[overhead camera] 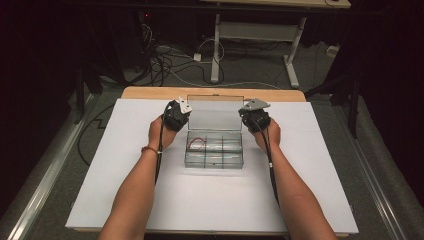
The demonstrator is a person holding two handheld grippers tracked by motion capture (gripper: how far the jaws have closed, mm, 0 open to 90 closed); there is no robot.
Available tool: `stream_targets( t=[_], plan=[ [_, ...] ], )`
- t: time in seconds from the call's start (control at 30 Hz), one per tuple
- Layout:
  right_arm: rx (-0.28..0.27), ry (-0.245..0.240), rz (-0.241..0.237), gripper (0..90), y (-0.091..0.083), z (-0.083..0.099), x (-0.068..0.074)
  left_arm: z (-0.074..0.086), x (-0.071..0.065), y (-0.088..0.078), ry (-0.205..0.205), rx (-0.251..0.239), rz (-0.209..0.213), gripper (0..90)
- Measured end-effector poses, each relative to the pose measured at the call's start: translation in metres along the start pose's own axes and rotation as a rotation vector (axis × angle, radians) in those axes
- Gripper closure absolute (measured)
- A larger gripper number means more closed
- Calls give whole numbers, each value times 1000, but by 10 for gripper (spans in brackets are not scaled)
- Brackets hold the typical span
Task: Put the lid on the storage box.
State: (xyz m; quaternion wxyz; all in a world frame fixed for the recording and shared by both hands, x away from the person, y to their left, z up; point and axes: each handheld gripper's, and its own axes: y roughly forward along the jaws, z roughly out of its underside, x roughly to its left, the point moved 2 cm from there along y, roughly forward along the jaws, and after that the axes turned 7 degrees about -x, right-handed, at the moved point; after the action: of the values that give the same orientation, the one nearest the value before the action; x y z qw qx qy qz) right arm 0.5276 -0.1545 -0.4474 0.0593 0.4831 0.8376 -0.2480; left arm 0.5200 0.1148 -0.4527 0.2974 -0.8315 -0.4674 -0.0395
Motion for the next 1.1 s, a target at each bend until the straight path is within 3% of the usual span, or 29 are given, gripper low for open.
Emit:
stream_targets(
  t=[0.13, 0.6, 1.1],
  plan=[
    [3, -1, 15, 882, -2, -4, 0, -2, 1, -2, -16, 0, 4, 869],
    [-16, -1, 41, 883, -11, -17, -1, -16, 7, -18, -4, -30, -10, 868],
    [-34, 8, 38, 890, -17, -22, -1, -22, 8, -23, -5, -24, -9, 868]
  ],
)
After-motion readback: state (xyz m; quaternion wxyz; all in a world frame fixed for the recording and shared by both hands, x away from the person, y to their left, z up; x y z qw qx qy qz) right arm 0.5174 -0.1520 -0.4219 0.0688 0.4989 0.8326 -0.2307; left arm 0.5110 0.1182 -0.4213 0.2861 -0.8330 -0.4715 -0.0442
